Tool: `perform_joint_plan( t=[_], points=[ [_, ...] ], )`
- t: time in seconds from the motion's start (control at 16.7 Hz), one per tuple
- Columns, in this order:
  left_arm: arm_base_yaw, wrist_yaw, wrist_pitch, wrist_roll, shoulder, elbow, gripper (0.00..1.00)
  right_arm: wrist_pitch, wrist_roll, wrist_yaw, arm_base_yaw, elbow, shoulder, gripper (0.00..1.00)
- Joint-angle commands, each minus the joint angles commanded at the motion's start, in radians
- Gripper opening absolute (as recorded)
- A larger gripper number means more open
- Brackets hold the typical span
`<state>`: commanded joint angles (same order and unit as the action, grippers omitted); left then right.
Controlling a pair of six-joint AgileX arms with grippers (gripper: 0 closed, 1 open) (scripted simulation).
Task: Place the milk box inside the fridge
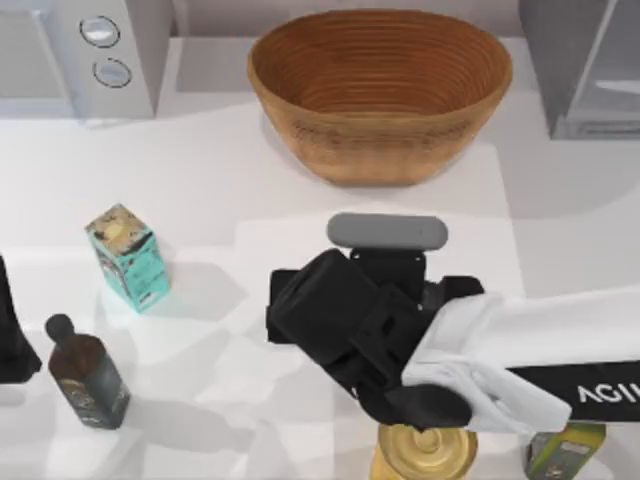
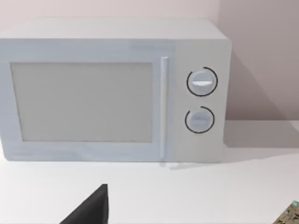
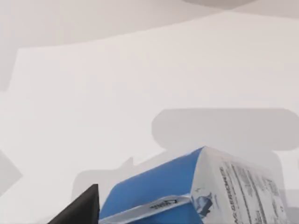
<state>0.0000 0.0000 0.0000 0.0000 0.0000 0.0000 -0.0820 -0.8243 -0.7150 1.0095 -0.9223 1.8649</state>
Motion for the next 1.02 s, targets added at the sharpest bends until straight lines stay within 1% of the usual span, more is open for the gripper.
perform_joint_plan(
  t=[0.06,0.42,0.72,1.02],
  points=[
    [0.000,0.000,0.000,0.000,0.000,0.000,1.00,0.016,-0.001,0.004,-0.003,-0.040,-0.024,1.00],
    [0.000,0.000,0.000,0.000,0.000,0.000,1.00,0.006,0.059,0.027,-0.053,-0.045,0.015,1.00],
    [0.000,0.000,0.000,0.000,0.000,0.000,1.00,0.073,0.103,0.051,-0.097,-0.065,0.071,1.00],
    [0.000,0.000,0.000,0.000,0.000,0.000,1.00,0.149,0.107,0.054,-0.102,-0.053,0.134,1.00]
  ],
)
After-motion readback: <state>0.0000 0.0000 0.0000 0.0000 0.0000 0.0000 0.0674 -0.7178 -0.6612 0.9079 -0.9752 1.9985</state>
